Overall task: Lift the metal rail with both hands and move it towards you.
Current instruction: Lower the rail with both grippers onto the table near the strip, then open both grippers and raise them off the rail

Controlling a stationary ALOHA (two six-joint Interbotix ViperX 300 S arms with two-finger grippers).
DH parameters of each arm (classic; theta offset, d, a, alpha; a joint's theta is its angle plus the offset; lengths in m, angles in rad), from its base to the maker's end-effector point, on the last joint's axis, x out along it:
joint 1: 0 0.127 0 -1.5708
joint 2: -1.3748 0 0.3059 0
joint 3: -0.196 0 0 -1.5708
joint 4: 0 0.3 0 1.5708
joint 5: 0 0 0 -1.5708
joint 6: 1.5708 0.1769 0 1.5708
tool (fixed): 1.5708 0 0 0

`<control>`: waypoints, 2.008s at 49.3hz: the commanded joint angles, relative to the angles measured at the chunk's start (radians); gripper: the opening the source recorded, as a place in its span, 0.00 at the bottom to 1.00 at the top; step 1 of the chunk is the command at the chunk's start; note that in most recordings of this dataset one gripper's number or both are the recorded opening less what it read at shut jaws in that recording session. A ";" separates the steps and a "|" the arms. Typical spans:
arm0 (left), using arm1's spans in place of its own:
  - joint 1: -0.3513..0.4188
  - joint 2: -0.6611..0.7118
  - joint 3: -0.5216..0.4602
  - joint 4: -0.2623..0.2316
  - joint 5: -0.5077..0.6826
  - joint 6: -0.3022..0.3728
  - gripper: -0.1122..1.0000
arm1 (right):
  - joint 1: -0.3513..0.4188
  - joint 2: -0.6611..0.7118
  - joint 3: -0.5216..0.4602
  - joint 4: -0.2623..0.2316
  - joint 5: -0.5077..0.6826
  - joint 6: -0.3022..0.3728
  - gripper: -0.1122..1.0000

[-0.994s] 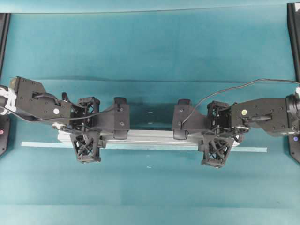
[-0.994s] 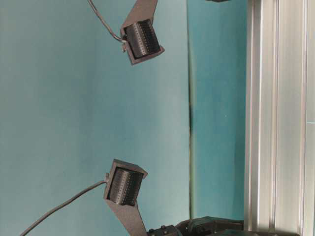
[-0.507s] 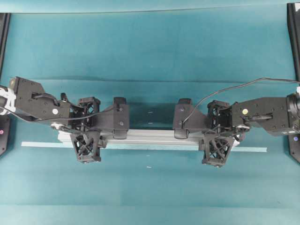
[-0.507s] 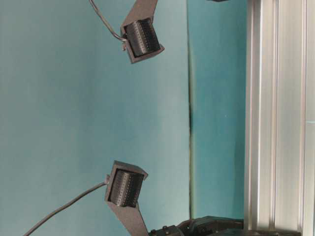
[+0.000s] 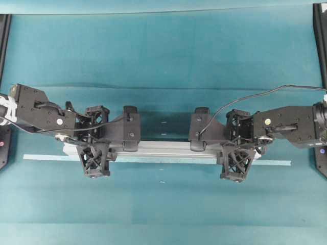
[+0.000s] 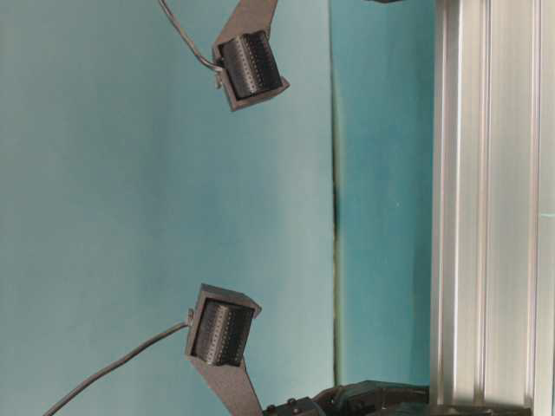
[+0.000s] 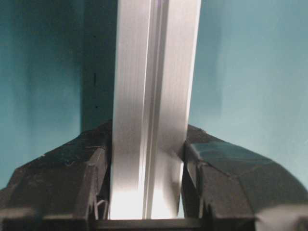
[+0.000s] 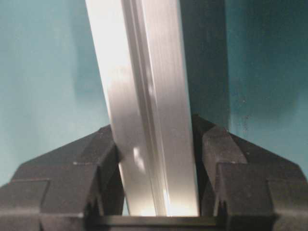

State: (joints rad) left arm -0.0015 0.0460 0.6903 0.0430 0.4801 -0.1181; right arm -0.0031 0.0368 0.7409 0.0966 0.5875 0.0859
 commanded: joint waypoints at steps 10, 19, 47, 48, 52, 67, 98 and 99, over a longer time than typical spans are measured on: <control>0.017 0.018 0.008 -0.002 -0.012 -0.015 0.84 | -0.040 0.020 0.008 -0.005 -0.011 0.017 0.94; 0.017 0.014 0.017 -0.002 -0.028 -0.015 0.88 | -0.038 0.020 0.006 -0.012 -0.034 0.018 0.99; 0.014 -0.106 -0.012 -0.002 0.104 0.017 0.98 | -0.037 -0.121 -0.043 -0.011 0.046 0.020 0.99; 0.014 -0.115 -0.014 -0.002 0.117 0.017 0.98 | -0.037 -0.129 -0.044 -0.012 0.049 0.020 0.99; 0.014 -0.158 -0.026 -0.002 0.163 0.020 0.98 | -0.037 -0.166 -0.049 -0.011 0.060 0.021 0.99; 0.014 -0.354 -0.061 -0.002 0.189 0.025 0.98 | -0.038 -0.336 -0.055 -0.014 0.058 0.018 0.99; 0.015 -0.609 0.026 -0.002 -0.017 0.037 0.98 | -0.040 -0.675 0.098 -0.023 -0.155 0.017 0.99; 0.015 -0.618 0.034 -0.002 -0.032 0.037 0.98 | -0.040 -0.686 0.104 -0.023 -0.166 0.017 0.99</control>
State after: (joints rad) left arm 0.0123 -0.5338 0.7194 0.0399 0.5001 -0.0828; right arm -0.0414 -0.6167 0.8391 0.0767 0.4633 0.1028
